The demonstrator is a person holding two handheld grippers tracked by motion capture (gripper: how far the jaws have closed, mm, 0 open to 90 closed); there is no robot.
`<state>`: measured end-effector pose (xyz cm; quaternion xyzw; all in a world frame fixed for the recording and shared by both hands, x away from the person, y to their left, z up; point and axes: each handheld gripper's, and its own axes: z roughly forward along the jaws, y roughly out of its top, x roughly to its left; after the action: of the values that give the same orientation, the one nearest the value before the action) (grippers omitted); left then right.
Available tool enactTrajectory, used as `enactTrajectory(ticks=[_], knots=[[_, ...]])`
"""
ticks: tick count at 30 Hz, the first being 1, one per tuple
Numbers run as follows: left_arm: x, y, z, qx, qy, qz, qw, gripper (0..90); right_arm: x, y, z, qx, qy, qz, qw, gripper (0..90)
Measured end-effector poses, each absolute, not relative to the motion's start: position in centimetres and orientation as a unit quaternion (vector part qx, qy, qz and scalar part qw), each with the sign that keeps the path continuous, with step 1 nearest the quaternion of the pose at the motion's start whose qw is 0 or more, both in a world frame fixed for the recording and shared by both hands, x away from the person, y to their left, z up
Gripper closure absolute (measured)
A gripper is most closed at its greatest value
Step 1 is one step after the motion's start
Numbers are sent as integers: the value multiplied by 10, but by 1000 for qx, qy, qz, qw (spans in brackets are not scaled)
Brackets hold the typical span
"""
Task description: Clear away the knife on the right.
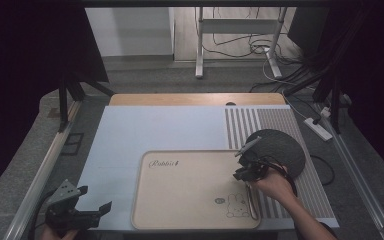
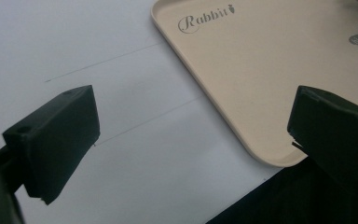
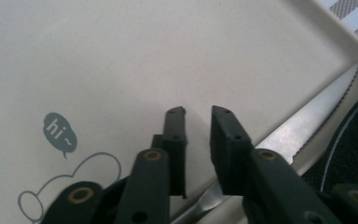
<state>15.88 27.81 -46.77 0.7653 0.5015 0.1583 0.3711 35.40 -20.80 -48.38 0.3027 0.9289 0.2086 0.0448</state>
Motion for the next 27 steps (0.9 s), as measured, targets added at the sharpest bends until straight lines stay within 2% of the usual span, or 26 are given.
enactTrajectory(ticks=[15,20,27], knots=[[159,279,-468,763,503,158,374,21,342,-206,-463,297,913,270,70,303],[159,279,-468,763,503,158,374,21,335,-206,-460,303,909,275,83,192],[159,279,-468,763,503,158,374,21,327,-214,-456,314,901,292,64,157]])
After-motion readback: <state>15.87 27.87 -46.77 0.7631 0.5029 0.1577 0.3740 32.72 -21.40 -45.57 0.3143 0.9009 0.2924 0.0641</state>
